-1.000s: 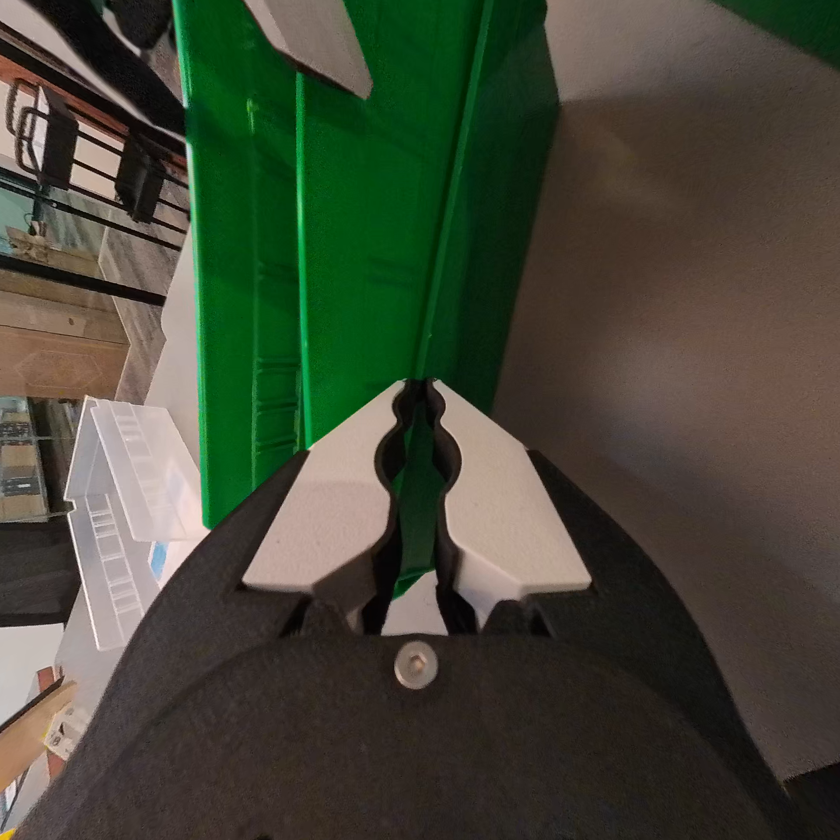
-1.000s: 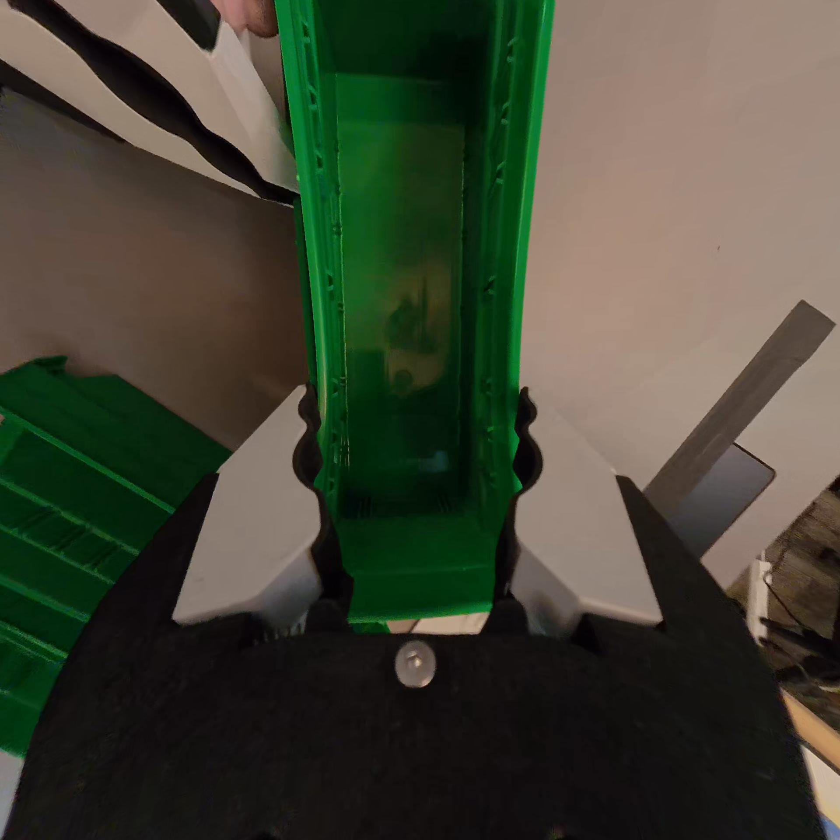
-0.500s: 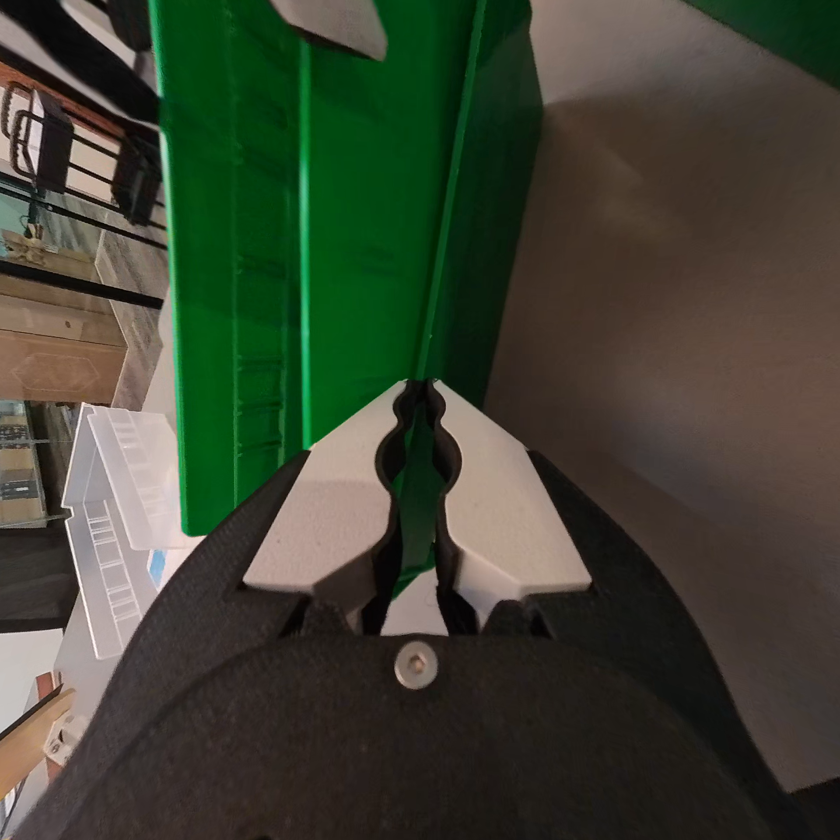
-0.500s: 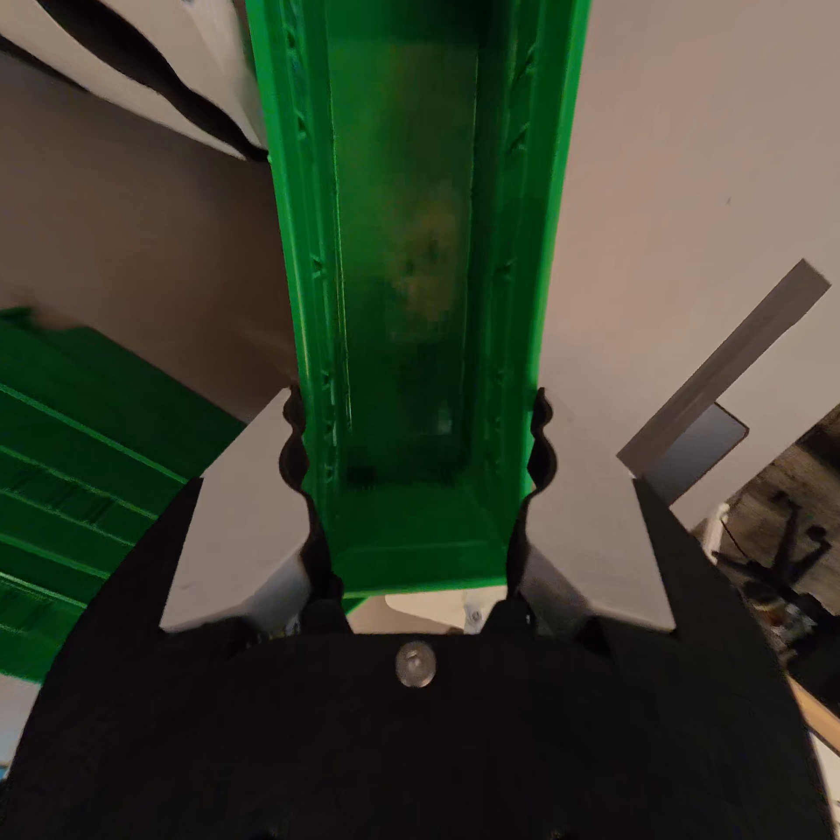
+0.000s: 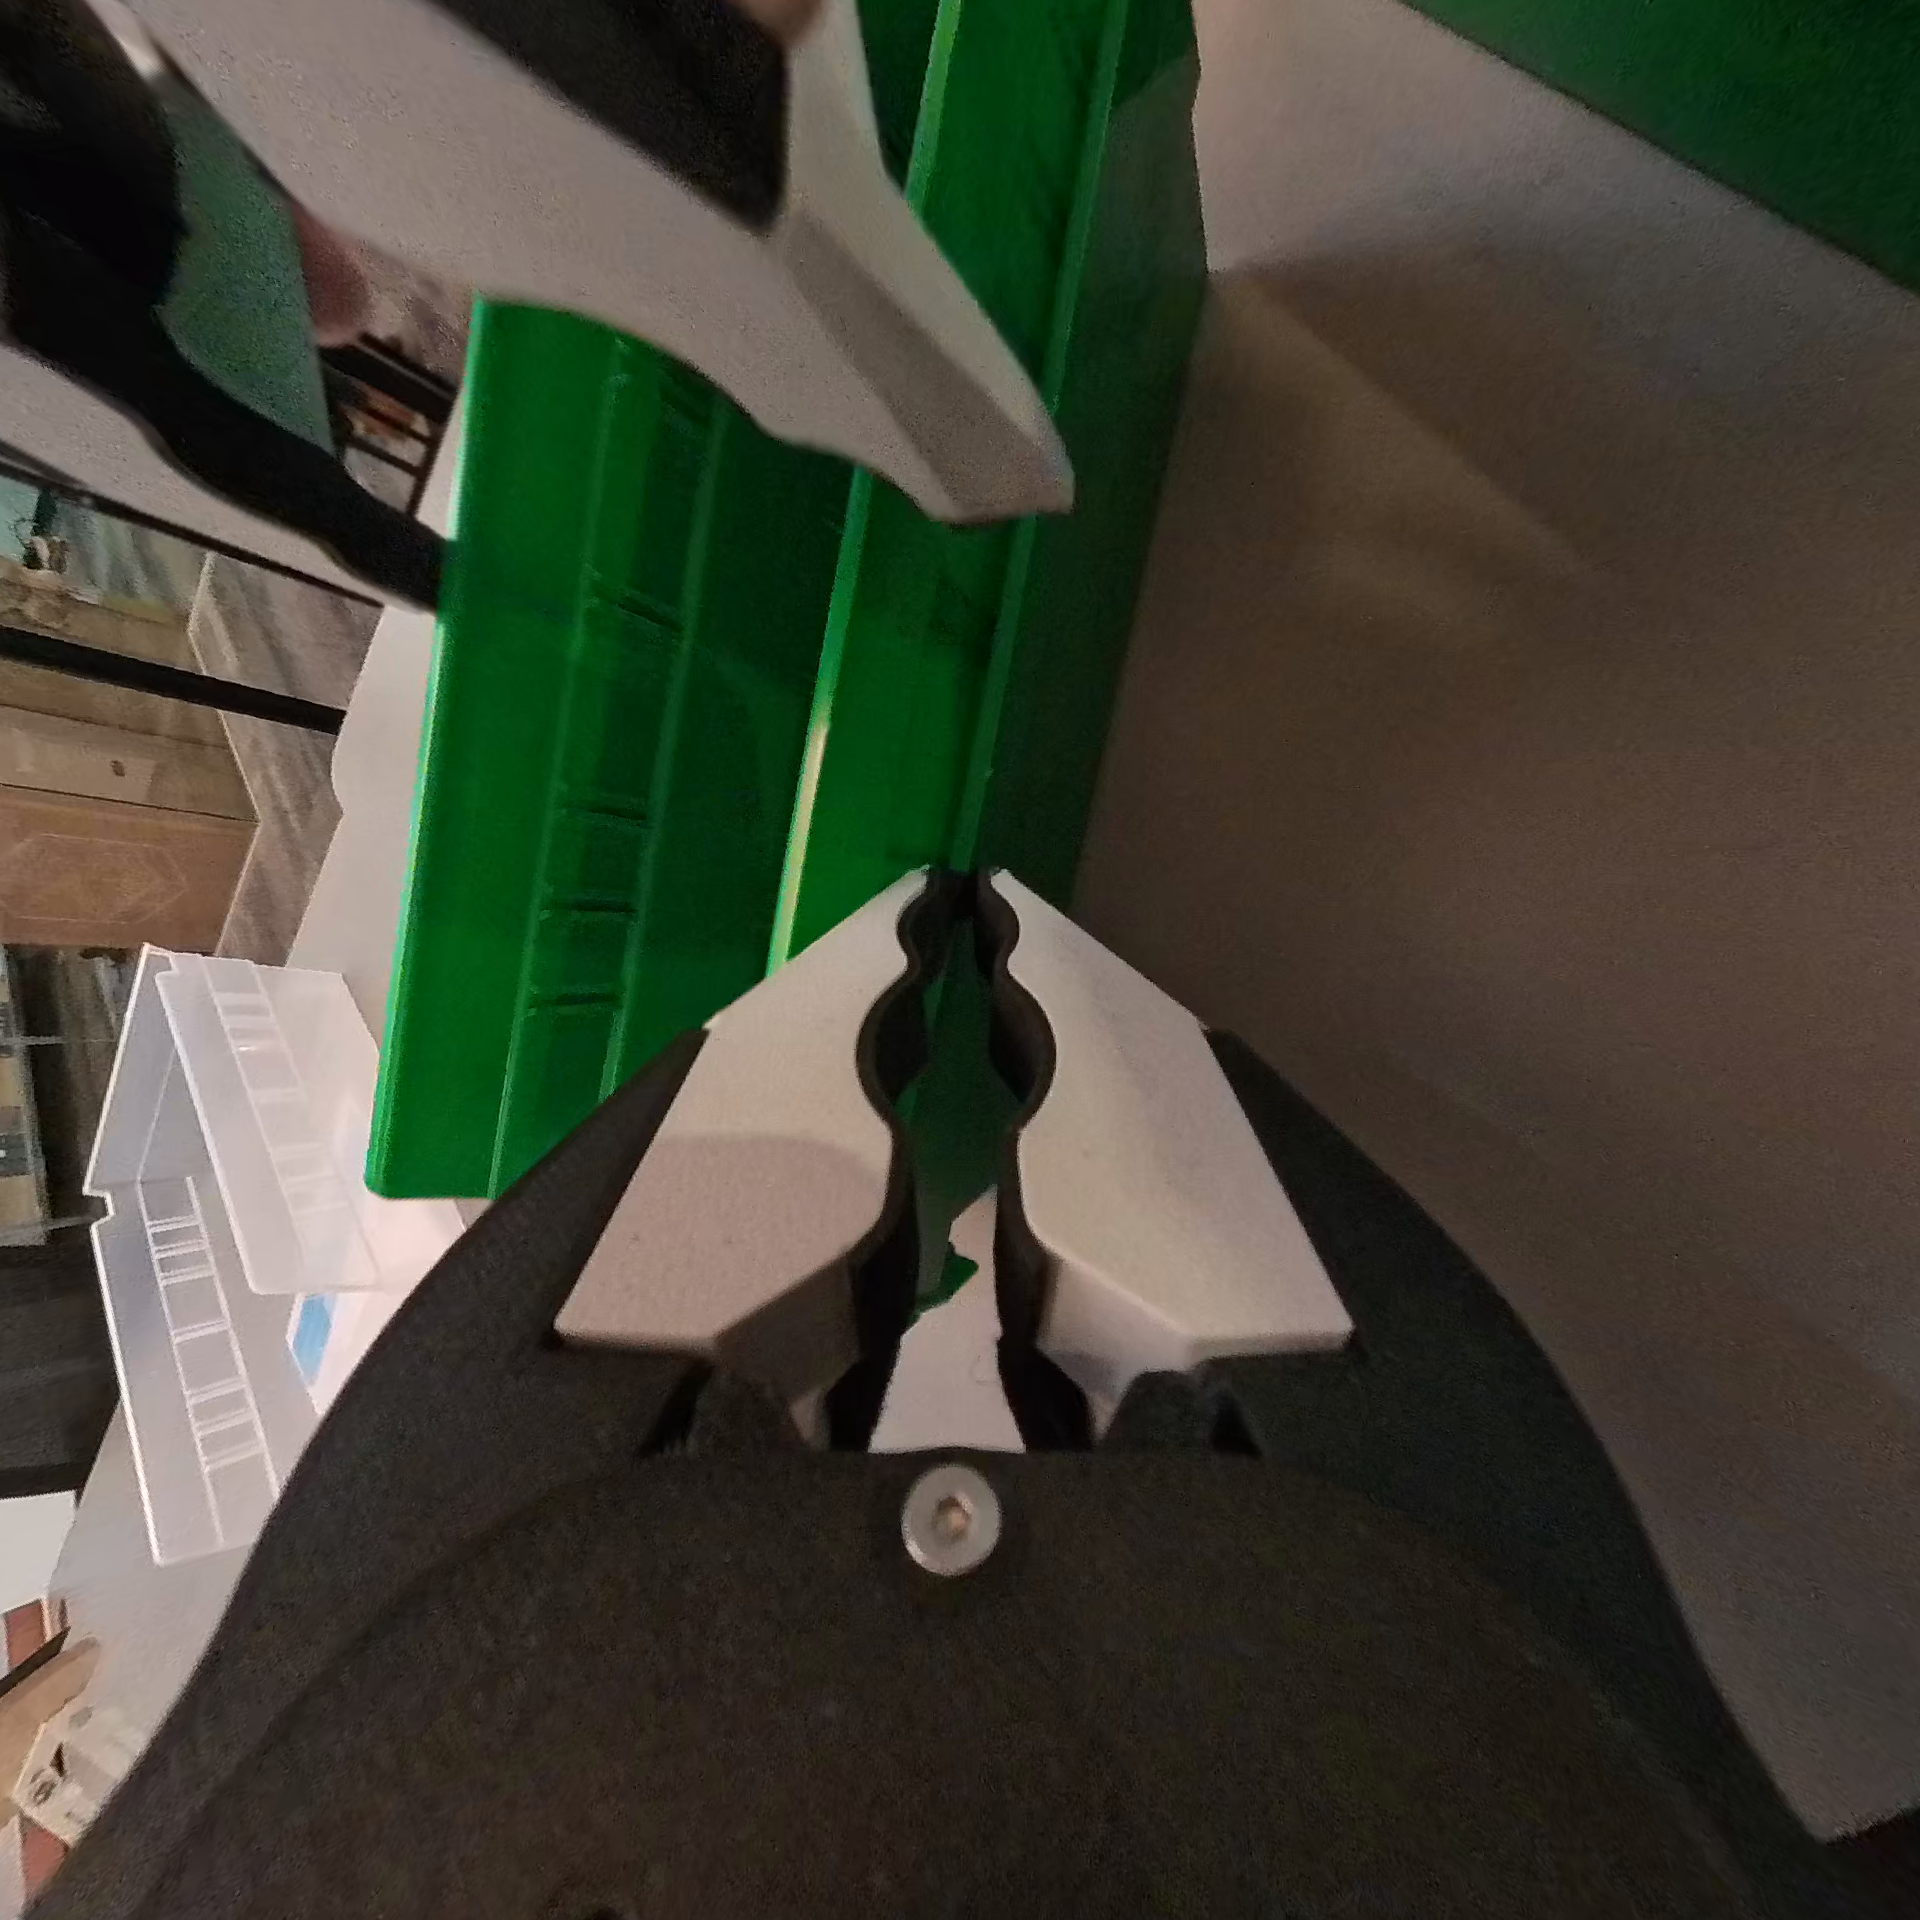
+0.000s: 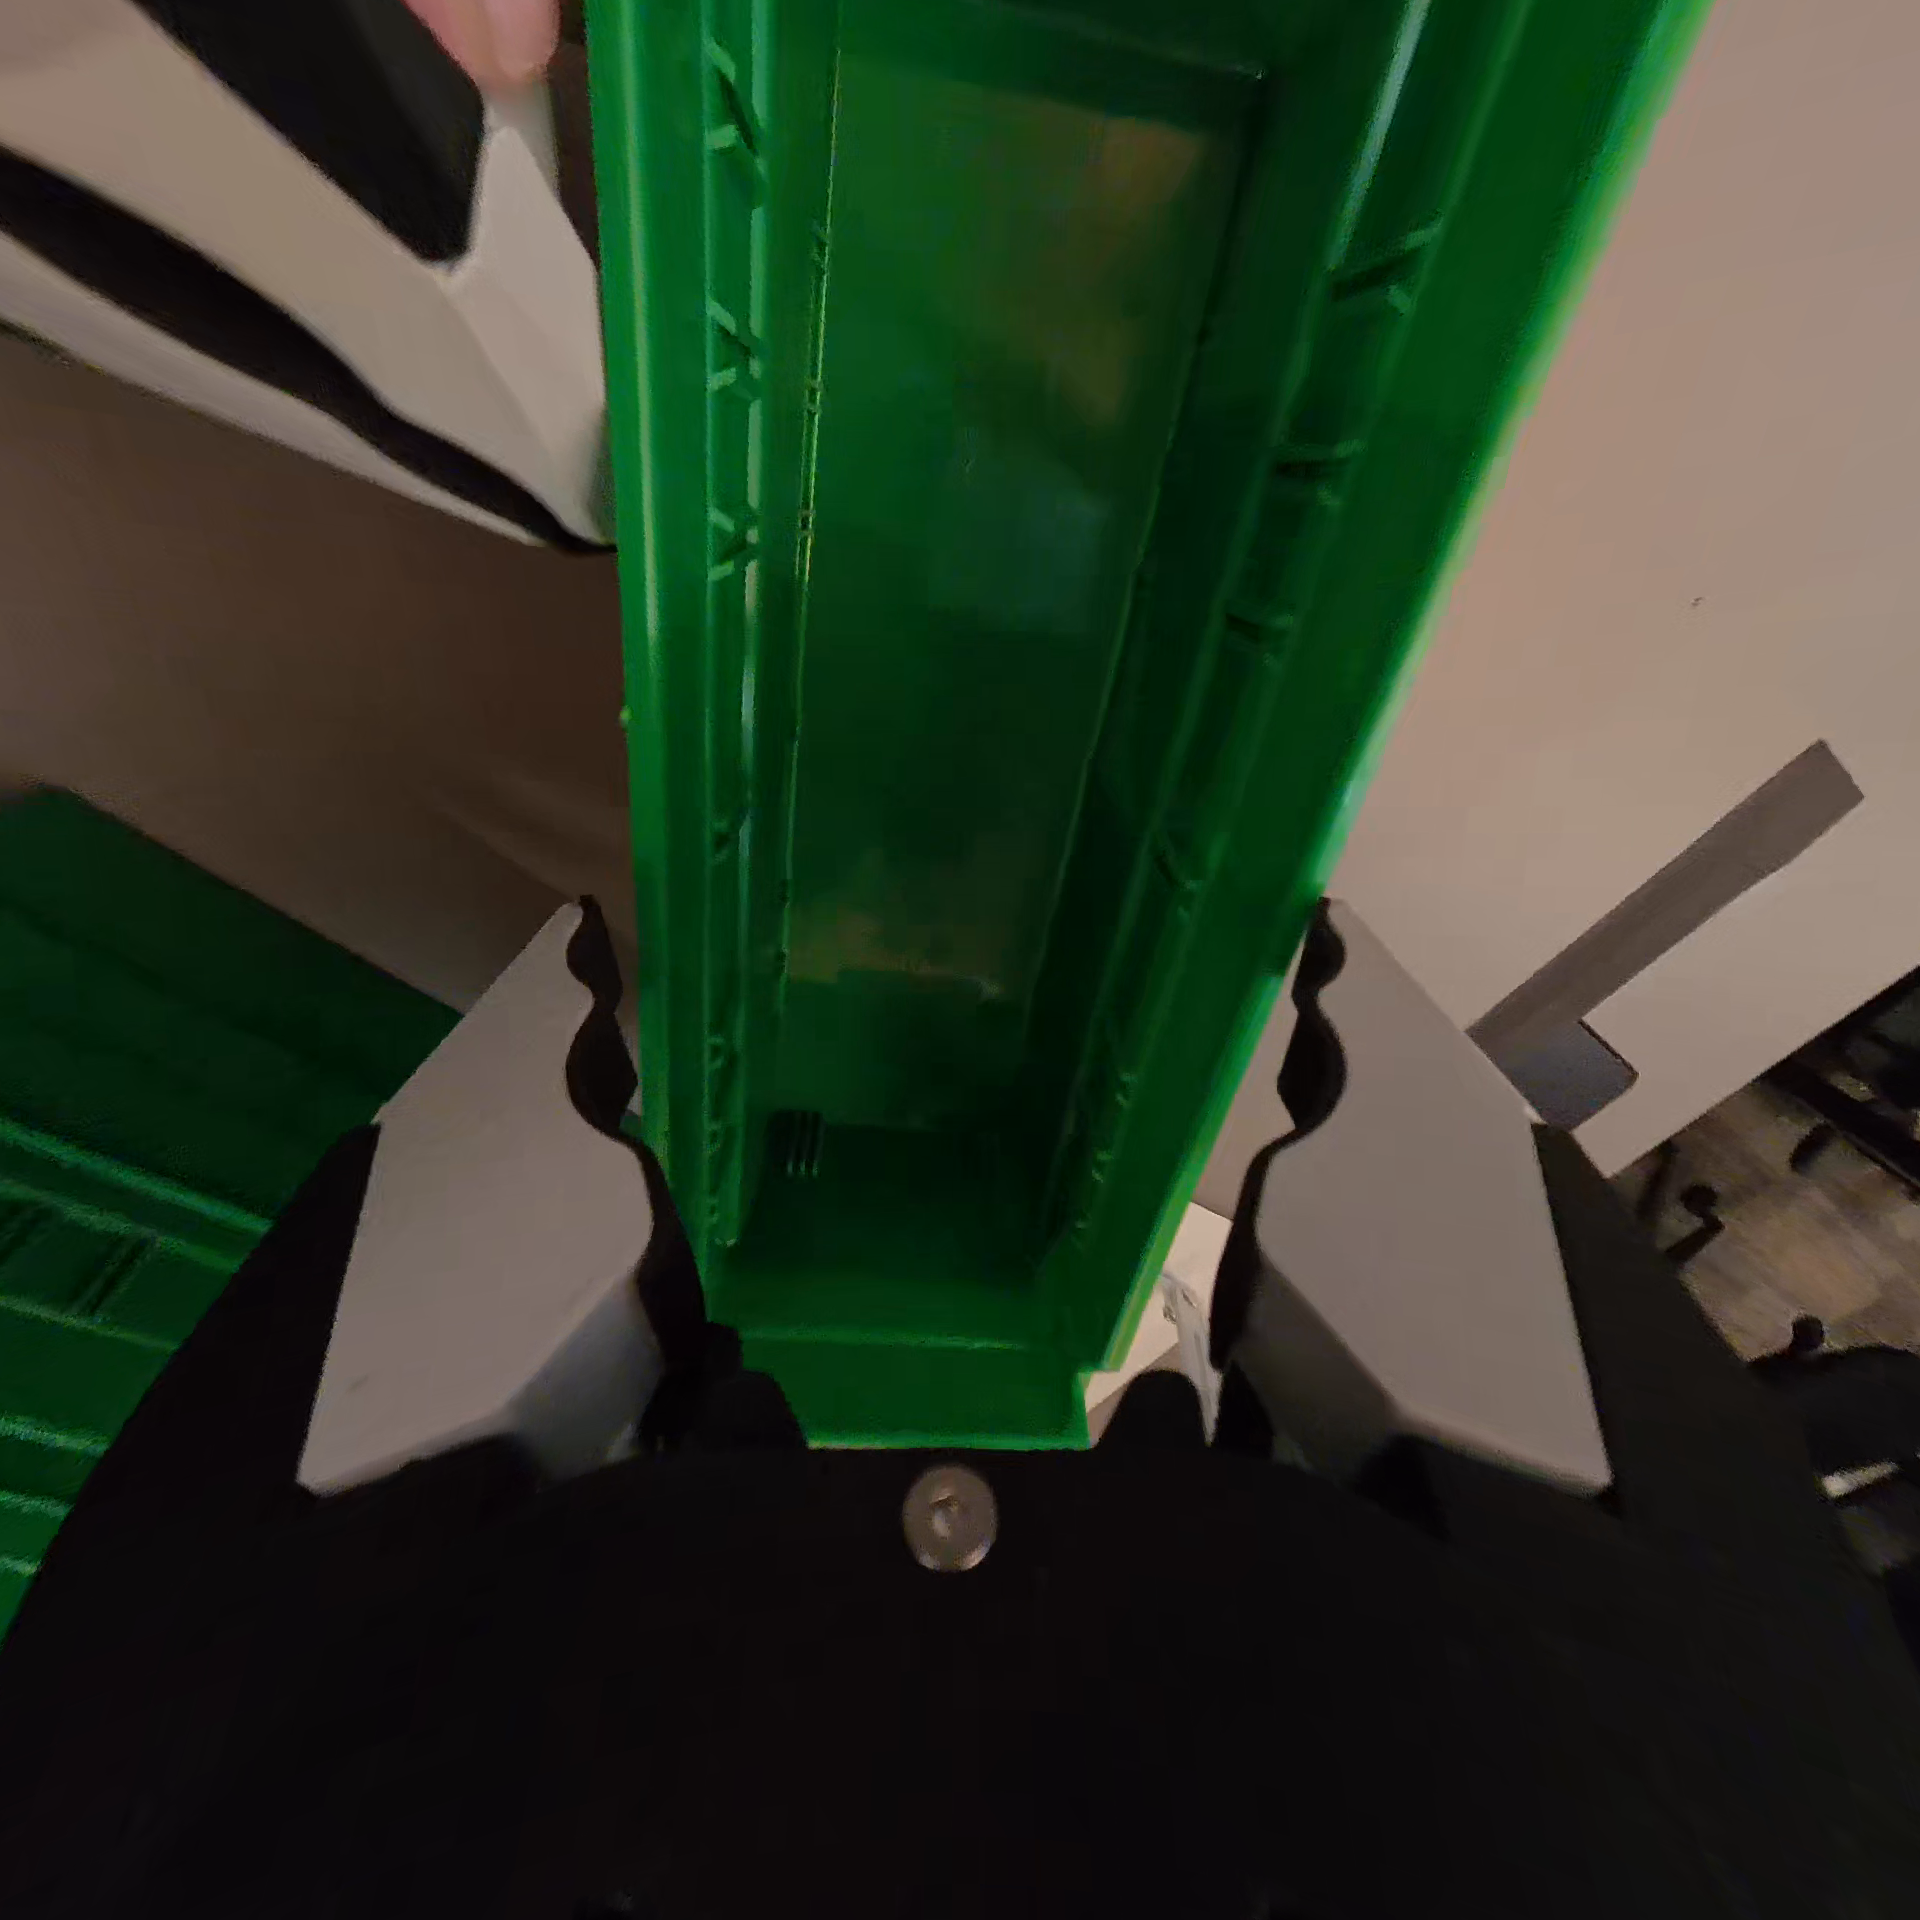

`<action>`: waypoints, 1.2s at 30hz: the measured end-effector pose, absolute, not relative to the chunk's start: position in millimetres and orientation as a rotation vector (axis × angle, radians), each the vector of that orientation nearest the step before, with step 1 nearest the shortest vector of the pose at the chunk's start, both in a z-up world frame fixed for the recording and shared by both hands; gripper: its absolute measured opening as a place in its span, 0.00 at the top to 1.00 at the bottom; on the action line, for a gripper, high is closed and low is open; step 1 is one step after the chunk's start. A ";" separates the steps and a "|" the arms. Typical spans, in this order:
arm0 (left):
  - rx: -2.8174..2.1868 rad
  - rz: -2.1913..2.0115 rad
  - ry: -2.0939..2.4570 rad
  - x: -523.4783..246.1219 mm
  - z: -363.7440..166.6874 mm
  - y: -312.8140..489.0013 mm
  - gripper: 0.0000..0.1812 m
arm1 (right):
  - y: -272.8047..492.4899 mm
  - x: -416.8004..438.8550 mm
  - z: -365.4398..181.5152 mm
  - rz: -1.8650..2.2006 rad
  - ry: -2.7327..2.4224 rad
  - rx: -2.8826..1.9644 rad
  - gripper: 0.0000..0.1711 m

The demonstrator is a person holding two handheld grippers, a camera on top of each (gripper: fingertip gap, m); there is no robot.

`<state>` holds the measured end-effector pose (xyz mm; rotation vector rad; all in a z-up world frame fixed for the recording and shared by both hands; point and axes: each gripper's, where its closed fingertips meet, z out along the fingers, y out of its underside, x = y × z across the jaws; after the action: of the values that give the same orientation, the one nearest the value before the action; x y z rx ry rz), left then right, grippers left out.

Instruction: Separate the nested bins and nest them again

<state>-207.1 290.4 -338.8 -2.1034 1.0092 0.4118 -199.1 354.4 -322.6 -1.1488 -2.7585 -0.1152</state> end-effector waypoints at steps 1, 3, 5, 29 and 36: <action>-2.103 0.410 1.003 -207.5 -338.6 290.8 0.98 | 355.0 -201.7 -325.3 -0.123 -2.740 -1.169 0.25; -2.109 0.398 0.990 -208.0 -338.0 292.0 0.98 | 356.0 -204.9 -325.1 -0.089 -2.719 -1.206 0.32; -2.109 0.395 0.987 -208.9 -337.5 293.3 0.98 | 356.7 -206.3 -324.1 -0.066 -2.709 -1.209 0.37; -2.124 0.362 0.924 -211.1 -334.4 299.3 0.94 | 361.6 -217.8 -248.0 0.209 -2.595 -1.279 0.47; -2.090 0.311 0.888 -200.4 -325.5 296.8 0.85 | 377.4 -199.7 -187.3 0.254 -2.476 -1.264 0.47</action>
<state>-200.4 296.8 -325.5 -2.0903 0.8875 0.3107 -199.7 377.4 -187.3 -1.2636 -2.4757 0.2544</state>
